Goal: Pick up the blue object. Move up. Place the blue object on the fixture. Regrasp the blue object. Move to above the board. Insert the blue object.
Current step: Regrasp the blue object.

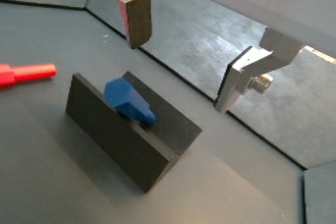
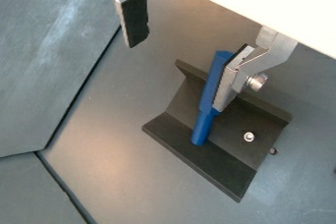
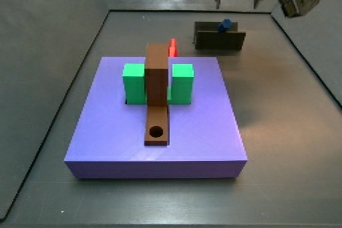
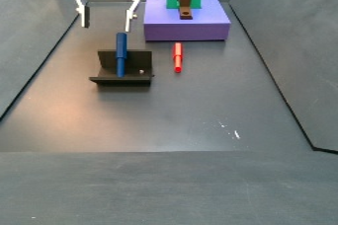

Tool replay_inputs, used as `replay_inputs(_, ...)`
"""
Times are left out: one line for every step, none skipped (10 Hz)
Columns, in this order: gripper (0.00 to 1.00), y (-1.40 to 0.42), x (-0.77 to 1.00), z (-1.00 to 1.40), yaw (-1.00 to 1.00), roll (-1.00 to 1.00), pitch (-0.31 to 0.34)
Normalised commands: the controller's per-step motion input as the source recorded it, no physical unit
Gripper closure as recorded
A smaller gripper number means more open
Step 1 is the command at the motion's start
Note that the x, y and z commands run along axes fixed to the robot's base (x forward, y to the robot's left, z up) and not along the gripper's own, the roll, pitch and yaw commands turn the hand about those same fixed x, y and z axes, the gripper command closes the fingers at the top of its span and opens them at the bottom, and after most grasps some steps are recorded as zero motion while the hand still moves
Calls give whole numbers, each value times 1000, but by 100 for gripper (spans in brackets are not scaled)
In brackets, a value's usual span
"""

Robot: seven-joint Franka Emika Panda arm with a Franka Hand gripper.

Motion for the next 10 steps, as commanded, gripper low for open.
replay_inputs(0,-40,6,-263,183,260,-34)
replay_inputs(0,-20,86,-106,126,446,0)
replay_inputs(0,-26,3,-3,54,389,0)
replay_inputs(0,-31,0,-14,34,294,0)
replay_inputs(0,-60,0,-71,34,263,0)
replay_inputs(0,-86,0,-174,37,226,-20)
replay_inputs(0,-91,14,-191,46,251,-14)
replay_inputs(0,-86,14,-163,51,269,0)
replay_inputs(0,-74,0,-157,51,260,0)
replay_inputs(0,-57,0,-203,66,229,-20)
